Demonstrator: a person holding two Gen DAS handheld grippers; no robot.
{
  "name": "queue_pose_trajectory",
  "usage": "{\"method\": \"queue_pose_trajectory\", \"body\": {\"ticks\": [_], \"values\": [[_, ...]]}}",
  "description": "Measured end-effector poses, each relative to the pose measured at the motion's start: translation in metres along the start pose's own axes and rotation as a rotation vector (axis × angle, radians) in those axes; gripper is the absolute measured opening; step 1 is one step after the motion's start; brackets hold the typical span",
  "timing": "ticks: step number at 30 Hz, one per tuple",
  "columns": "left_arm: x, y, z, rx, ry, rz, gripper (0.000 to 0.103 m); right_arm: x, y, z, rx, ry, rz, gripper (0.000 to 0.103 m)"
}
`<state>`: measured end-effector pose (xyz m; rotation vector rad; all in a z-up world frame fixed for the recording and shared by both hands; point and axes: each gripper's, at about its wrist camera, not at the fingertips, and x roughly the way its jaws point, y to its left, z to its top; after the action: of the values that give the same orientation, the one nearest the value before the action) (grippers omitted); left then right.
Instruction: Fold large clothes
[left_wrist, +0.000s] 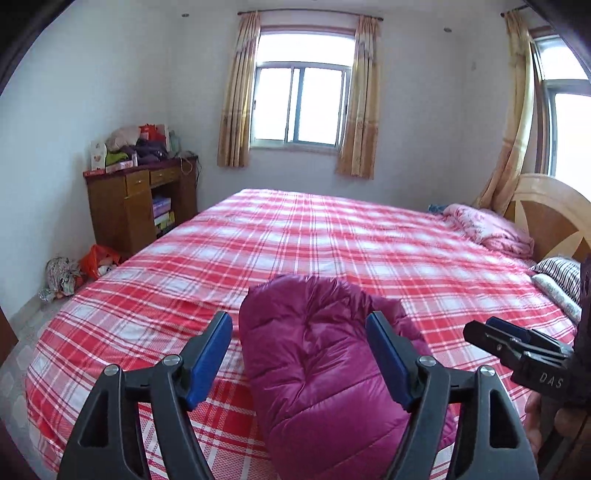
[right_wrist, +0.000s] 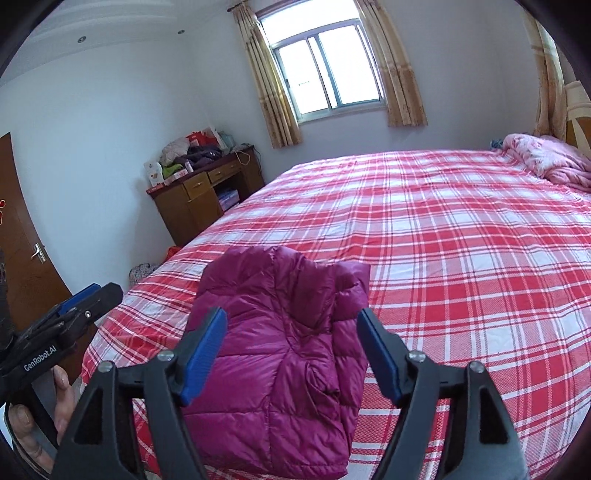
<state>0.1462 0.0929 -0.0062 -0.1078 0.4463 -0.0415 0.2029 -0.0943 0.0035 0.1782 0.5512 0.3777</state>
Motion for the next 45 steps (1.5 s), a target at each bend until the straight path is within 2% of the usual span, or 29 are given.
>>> {"method": "queue_pose_trajectory", "body": {"ticks": [6,9,45], "values": [[-0.021,-0.005,0.008,0.009,-0.063,-0.001,0.079,-0.018,0.013,0.006,-0.028,-0.052,0.008,0.081],[-0.023,-0.005,0.009,0.008,-0.071,-0.005,0.079,-0.021,0.017,0.004,-0.037,-0.058,0.005,0.081],[-0.009,-0.011,-0.005,0.021,-0.026,0.018,0.080,-0.024,0.013,-0.005,-0.015,-0.053,0.012,0.083]]}}
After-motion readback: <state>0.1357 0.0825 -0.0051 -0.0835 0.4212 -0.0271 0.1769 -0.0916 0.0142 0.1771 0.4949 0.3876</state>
